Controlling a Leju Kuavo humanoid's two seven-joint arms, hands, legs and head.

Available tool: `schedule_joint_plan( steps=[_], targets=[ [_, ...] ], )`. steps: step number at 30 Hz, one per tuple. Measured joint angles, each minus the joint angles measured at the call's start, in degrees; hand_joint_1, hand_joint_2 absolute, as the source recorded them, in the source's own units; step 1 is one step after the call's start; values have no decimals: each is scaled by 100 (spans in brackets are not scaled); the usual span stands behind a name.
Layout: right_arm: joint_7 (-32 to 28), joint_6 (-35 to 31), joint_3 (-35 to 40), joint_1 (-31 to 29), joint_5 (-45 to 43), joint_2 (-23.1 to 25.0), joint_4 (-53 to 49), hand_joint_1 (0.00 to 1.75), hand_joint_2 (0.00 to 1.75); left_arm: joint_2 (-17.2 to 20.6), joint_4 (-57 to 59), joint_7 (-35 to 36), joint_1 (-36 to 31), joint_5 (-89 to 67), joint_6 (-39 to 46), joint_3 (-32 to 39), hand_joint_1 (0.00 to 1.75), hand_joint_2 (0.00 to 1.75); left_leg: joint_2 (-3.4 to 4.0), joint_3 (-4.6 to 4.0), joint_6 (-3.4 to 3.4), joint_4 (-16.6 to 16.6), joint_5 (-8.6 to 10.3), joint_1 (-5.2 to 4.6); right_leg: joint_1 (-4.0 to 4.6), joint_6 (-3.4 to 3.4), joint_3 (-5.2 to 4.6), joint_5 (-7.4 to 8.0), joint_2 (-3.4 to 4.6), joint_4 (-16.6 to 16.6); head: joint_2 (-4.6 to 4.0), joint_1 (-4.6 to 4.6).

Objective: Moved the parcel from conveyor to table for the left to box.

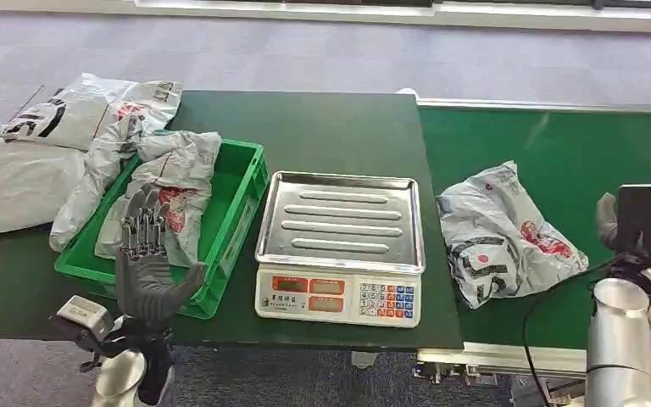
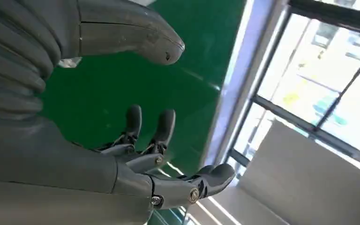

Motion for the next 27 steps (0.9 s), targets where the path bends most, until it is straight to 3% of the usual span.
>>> schedule_joint_plan(
  steps=[12,27],
  targets=[
    [169,-28,169,-769,357,-74,1781,0,175,70,37,0,-62,120,-26,-9,0,175,1,-1,-2,0,1,1,1,-3,-4,1,0,2,0,-2],
    [1372,2210,643,-1351,1152,177,3435,0,175,94,208,-4,-323,149,-208,-151,0,175,2,-2,-2,0,1,1,2,-3,-6,1,1,5,0,-2]
  ],
)
